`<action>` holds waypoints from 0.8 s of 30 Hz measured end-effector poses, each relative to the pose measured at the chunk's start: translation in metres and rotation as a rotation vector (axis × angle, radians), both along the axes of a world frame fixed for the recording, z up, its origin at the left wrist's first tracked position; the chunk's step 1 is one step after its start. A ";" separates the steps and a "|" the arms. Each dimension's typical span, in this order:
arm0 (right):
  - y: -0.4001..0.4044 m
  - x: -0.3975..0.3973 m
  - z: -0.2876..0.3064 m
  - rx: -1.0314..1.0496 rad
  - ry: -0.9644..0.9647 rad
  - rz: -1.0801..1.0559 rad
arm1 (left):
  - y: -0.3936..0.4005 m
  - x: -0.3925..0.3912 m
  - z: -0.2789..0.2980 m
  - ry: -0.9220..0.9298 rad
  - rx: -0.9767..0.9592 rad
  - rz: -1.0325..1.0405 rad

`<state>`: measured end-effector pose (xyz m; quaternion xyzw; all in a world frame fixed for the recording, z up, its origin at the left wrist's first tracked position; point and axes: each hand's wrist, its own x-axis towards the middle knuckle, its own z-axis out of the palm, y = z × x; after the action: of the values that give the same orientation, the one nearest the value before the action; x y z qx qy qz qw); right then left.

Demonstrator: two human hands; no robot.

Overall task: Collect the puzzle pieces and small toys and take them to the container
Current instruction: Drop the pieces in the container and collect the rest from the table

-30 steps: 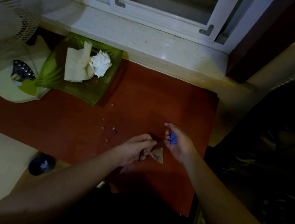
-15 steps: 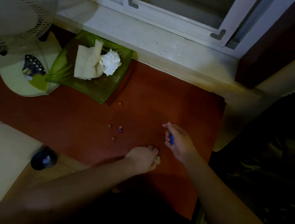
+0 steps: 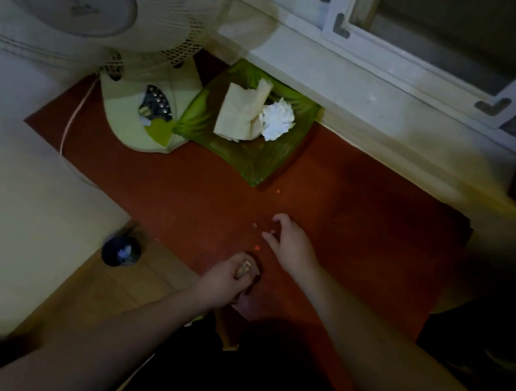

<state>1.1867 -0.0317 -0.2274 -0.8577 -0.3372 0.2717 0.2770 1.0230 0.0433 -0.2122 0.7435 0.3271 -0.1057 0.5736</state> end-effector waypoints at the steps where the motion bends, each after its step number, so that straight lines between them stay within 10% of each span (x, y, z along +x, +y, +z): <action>1: 0.004 -0.003 -0.003 -0.038 -0.059 0.054 | 0.005 -0.006 0.001 -0.031 -0.087 0.069; 8: 0.008 -0.017 -0.017 -0.107 -0.421 0.148 | 0.026 -0.031 0.006 -0.035 -0.402 0.336; 17: 0.015 -0.019 -0.005 -0.260 -0.417 0.171 | 0.042 -0.019 0.016 0.129 -0.171 0.385; 24: 0.001 -0.003 0.006 0.064 0.343 -0.406 | 0.052 -0.002 0.023 0.114 -0.022 0.352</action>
<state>1.1837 -0.0303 -0.2210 -0.8401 -0.1147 0.3411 0.4059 1.0209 0.0951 -0.1891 0.6612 0.4828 -0.0491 0.5720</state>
